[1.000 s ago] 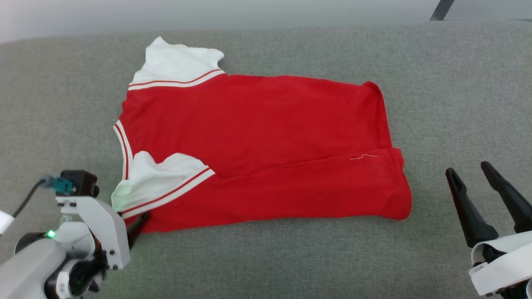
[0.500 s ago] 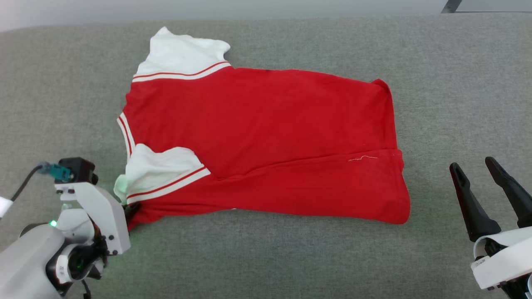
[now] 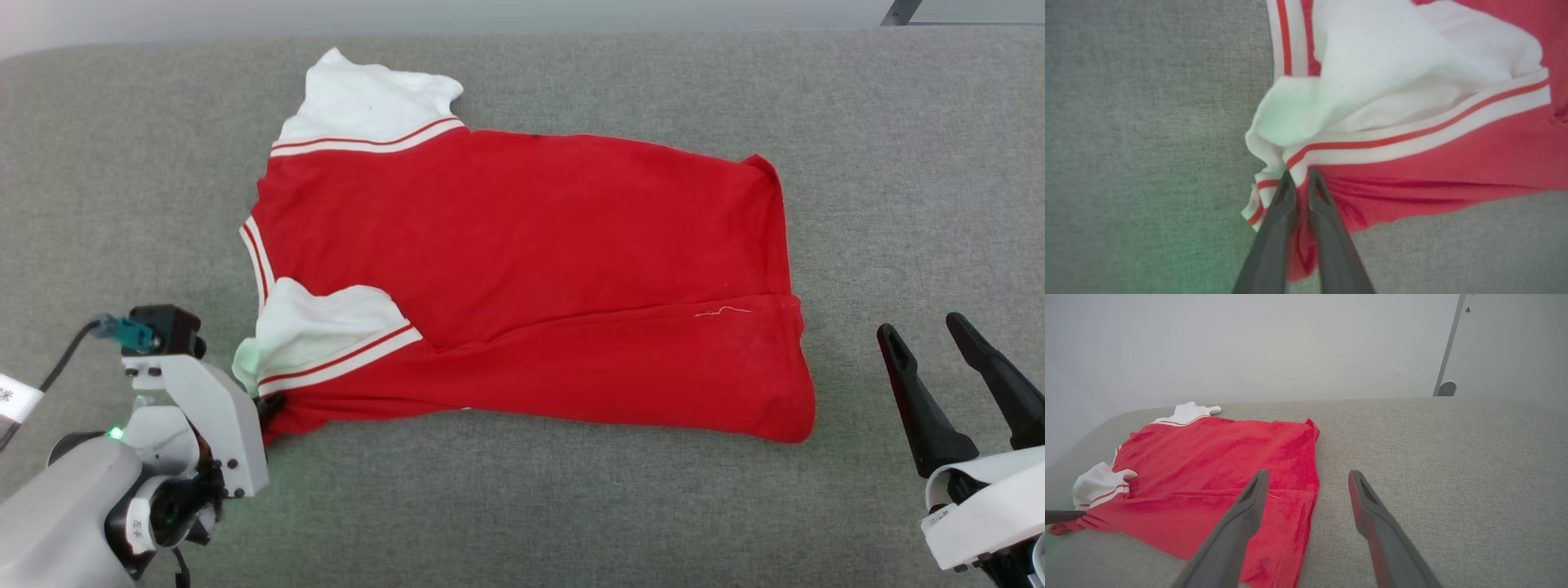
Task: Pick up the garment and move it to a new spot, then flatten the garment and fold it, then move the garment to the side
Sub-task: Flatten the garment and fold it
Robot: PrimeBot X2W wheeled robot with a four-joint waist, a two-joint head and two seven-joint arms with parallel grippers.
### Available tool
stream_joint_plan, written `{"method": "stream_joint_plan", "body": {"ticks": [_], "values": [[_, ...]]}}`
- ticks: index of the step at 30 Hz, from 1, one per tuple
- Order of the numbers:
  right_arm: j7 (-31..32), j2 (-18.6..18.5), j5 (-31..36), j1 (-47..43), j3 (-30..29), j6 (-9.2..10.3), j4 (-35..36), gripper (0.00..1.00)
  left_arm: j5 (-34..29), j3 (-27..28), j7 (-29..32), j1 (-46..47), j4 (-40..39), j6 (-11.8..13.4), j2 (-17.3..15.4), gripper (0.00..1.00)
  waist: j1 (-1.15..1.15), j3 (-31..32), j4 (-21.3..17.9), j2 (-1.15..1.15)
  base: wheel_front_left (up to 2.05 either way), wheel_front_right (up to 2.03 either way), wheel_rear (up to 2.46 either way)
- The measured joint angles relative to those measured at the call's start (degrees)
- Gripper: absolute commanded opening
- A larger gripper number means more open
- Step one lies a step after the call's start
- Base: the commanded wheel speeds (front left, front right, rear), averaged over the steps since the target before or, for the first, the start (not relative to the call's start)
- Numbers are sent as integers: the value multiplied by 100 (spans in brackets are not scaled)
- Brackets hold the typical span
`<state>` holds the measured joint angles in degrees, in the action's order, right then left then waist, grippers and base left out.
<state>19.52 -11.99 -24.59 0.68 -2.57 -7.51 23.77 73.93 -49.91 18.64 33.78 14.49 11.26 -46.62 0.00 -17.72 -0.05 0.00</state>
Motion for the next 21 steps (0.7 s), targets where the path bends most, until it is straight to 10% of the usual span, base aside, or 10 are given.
{"method": "stream_joint_plan", "body": {"ticks": [4, 6, 7, 8, 21], "values": [[35, 8, 1, 2, -2, 0, 19, 100, -53, -16, 7, 22, -93, 79, -10, 2, 0, 11, 9, 0, 0, 0, 0], [67, 22, 1, 1, -4, 0, 21, 100, -133, -37, 4, 23, -174, 124, -25, 35, 0, 27, 15, 0, 0, 0, 0], [68, 27, 1, 0, -7, 0, 21, 100, -144, -47, 7, 22, -229, 142, -32, 84, 0, 35, 18, 0, 0, 0, 0], [75, 34, 1, -1, -12, 0, 22, 100, -145, -55, 20, 21, -289, 197, -41, 100, 0, 44, 20, 0, 0, 0, 0], [129, 83, 7, -62, -18, 0, 29, 100, -302, -211, 364, -6, -859, 343, -470, 100, 0, 174, 65, 0, 0, 0, 0]]}}
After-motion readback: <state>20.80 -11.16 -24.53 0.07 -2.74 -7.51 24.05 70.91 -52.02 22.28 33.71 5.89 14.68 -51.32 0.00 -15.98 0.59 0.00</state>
